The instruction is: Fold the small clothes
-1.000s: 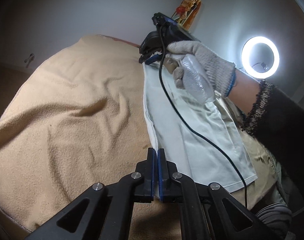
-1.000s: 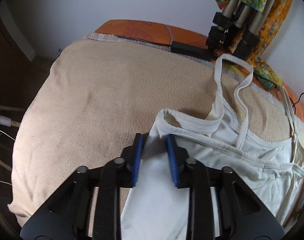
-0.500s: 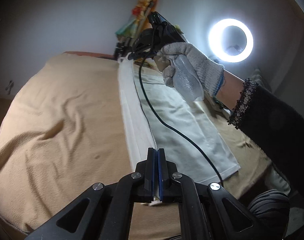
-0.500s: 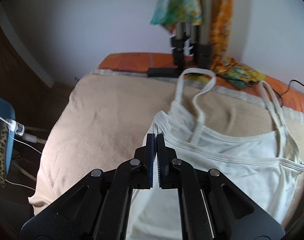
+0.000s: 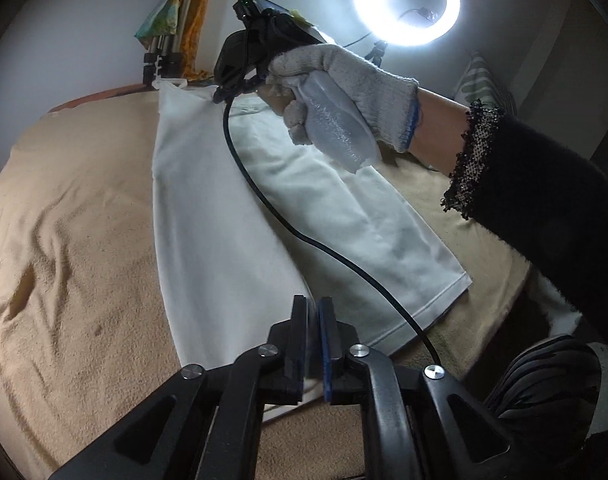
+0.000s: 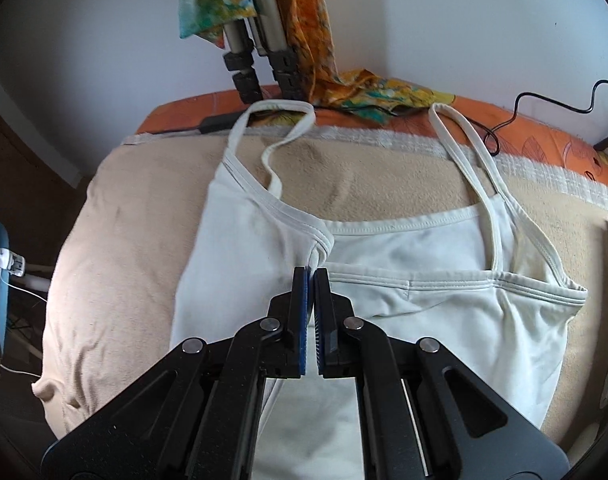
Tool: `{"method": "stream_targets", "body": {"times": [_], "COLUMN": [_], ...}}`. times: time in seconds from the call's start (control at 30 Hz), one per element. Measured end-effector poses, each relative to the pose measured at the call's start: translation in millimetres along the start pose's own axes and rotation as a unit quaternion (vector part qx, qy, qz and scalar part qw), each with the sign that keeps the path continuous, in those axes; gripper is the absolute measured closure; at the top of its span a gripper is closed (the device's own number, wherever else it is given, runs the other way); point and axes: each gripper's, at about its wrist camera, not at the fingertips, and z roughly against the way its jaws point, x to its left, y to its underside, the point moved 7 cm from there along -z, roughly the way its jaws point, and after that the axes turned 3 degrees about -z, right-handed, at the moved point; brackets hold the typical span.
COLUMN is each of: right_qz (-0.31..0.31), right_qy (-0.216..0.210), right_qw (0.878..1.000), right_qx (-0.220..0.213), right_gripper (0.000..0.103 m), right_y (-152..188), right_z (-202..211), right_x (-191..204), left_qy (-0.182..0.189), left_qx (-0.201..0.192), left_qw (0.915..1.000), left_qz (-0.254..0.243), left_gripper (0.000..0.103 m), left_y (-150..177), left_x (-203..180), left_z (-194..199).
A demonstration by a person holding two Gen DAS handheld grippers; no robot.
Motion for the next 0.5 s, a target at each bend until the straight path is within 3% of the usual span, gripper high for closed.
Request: {"method": "stream_targets", "body": {"times": [0.07, 0.13, 0.2, 0.23, 0.37, 0.5], "right_qz": [-0.005, -0.014, -0.022, -0.023, -0.03, -0.03], "right_qy": [0.0, -0.012, -0.026, -0.028, -0.051, -0.048], "right_qw": [1.0, 1.0, 0.999, 0.999, 0.996, 0.994], "right_qx": [-0.001, -0.01, -0.026, -0.035, -0.065, -0.096], "right_gripper": [0.096, 0.09, 0.07, 0.066, 0.064, 0.064], "right_y": [1.3, 2.2, 2.5, 2.7, 8.5, 19.7], "right_z": [-1.3, 3.9, 15.4, 22.3, 60.1, 101.6], "right_x": [-2.1, -2.8, -3.4, -3.4, -6.8, -24.1], "left_qy": [-0.018, -0.038, -0.056, -0.063, -0.105, -0.14], "left_qx": [-0.004, -0.013, -0.025, -0.03, -0.051, -0.08], "left_qw": [0.9998, 0.999, 0.998, 0.9975, 0.9931, 0.9867], "left_qz": [-0.01, -0.018, -0.016, -0.014, -0.011, -0.018], "left_gripper": [0.069, 0.068, 0.068, 0.068, 0.068, 0.068], "left_y": [-1.9, -4.4, -7.6, -9.1, -23.1, -45.9], "left_x": [0.0, 2.5, 8.6, 12.8, 29.8, 40.5], "left_z": [2.8, 9.7, 18.0, 21.9, 41.6, 61.5]}}
